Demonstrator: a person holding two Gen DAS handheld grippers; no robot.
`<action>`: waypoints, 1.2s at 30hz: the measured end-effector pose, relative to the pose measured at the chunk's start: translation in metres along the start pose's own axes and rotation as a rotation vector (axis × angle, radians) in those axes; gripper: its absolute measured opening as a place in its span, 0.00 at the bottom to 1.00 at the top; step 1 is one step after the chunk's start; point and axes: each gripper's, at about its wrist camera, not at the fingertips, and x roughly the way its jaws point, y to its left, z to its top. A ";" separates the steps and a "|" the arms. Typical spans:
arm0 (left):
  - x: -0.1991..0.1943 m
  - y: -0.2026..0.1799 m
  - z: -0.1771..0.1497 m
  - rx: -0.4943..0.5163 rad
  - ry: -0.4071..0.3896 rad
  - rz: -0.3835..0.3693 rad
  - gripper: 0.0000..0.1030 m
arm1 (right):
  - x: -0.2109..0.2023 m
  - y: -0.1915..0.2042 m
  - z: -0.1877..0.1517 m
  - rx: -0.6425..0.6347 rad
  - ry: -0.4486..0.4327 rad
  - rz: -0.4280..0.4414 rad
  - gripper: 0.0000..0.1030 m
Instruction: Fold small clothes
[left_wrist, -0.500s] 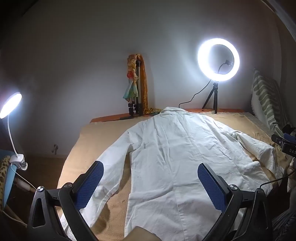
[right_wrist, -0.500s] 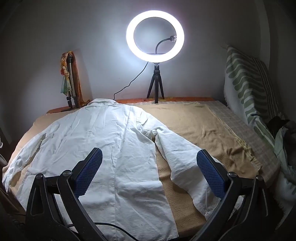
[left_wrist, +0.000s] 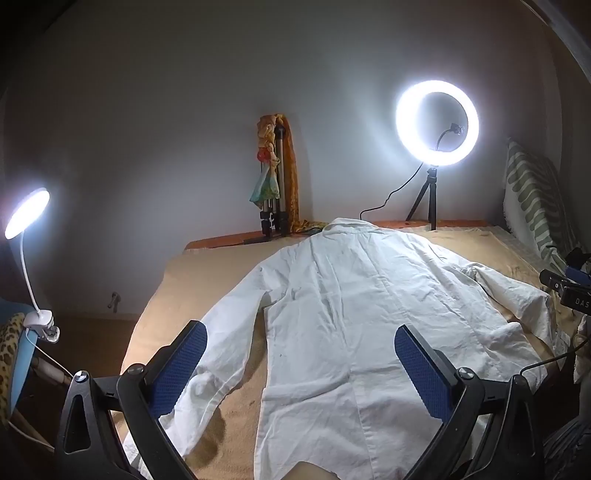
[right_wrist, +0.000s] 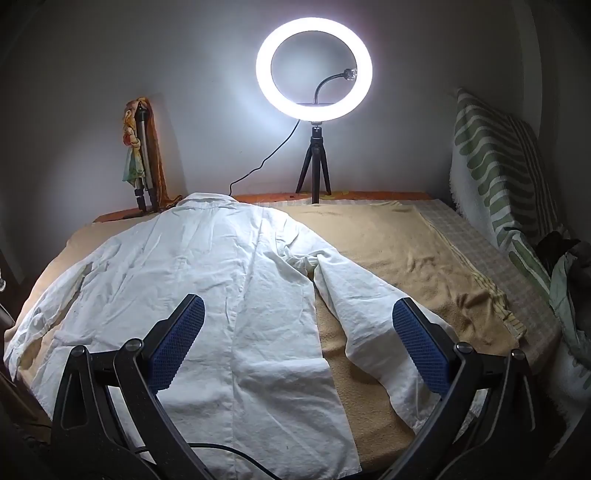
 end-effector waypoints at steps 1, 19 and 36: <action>0.000 0.001 0.000 -0.001 0.000 0.002 1.00 | 0.001 0.001 0.003 -0.004 0.007 0.000 1.00; -0.009 -0.001 -0.005 0.017 -0.022 0.010 1.00 | -0.002 0.004 0.007 -0.017 -0.008 -0.011 1.00; -0.017 -0.004 -0.013 0.038 -0.043 0.018 1.00 | -0.010 0.002 0.006 -0.026 -0.030 -0.021 1.00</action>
